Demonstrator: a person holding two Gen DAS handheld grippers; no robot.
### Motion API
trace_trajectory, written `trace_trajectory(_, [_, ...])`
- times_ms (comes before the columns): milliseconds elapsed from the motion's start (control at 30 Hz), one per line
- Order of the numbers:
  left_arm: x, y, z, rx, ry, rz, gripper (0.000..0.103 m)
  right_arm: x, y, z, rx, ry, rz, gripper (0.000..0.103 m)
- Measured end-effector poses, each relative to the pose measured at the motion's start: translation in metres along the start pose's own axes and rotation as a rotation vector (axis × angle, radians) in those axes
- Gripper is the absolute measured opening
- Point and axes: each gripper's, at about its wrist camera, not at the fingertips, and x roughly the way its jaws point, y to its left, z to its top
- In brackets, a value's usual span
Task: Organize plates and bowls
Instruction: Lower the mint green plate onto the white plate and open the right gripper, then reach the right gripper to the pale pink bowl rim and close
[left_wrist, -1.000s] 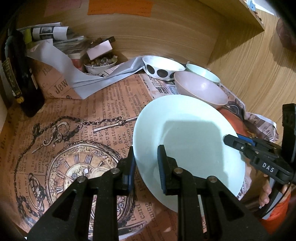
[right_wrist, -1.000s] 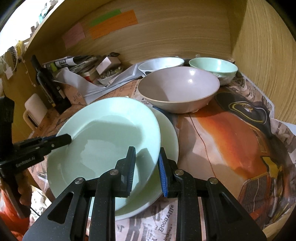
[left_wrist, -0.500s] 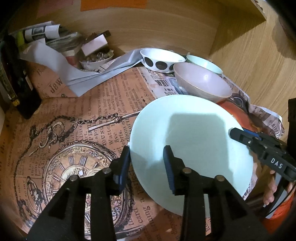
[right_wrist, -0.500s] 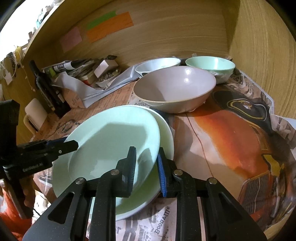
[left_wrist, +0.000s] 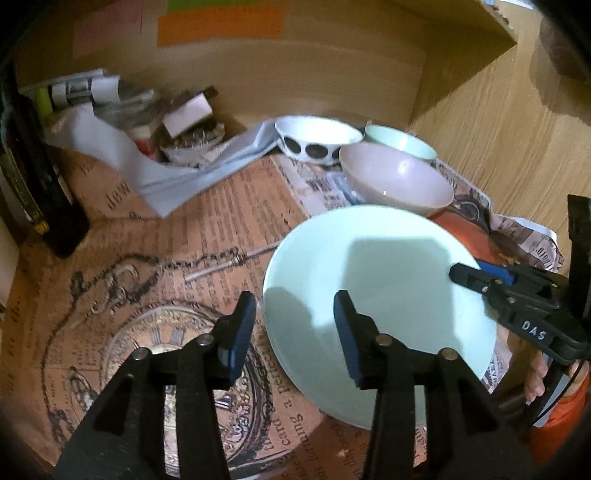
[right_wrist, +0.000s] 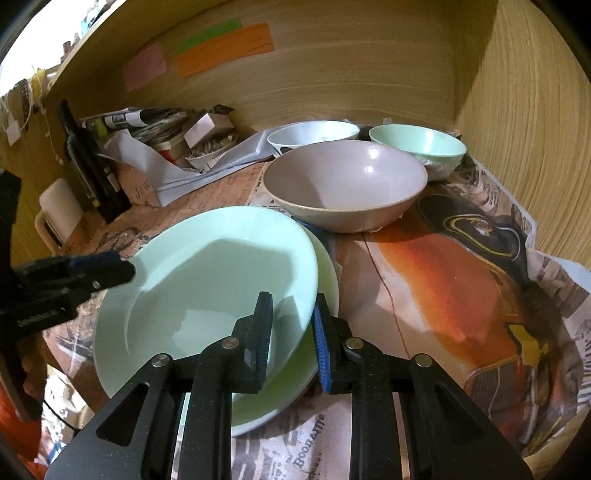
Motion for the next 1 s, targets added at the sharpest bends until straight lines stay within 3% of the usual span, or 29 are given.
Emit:
trace_trajectory(433, [-0.025, 0.002, 0.021, 0.005, -0.095, -0.001, 0.060, -0.004, 0.003, 0.003, -0.030, 0.009, -0.035, 0.021])
trace_trajectory(467, [-0.026, 0.002, 0.024, 0.007, -0.100, 0.001, 0.061, -0.007, 0.003, 0.003, -0.036, -0.005, -0.048, 0.024])
trace_trajectory(533, [-0.026, 0.002, 0.028, 0.007, -0.104, -0.002, 0.062, -0.014, 0.002, 0.005, -0.043, -0.040, -0.060, 0.045])
trace_trajectory(567, [-0.025, 0.002, 0.031, 0.006, -0.105, -0.003, 0.062, -0.019, 0.001, 0.006, -0.047, -0.063, -0.066, 0.047])
trace_trajectory(1000, [-0.008, -0.010, 0.078, 0.006, -0.123, -0.066, 0.068, -0.032, -0.026, 0.041, 0.023, -0.183, -0.089, 0.047])
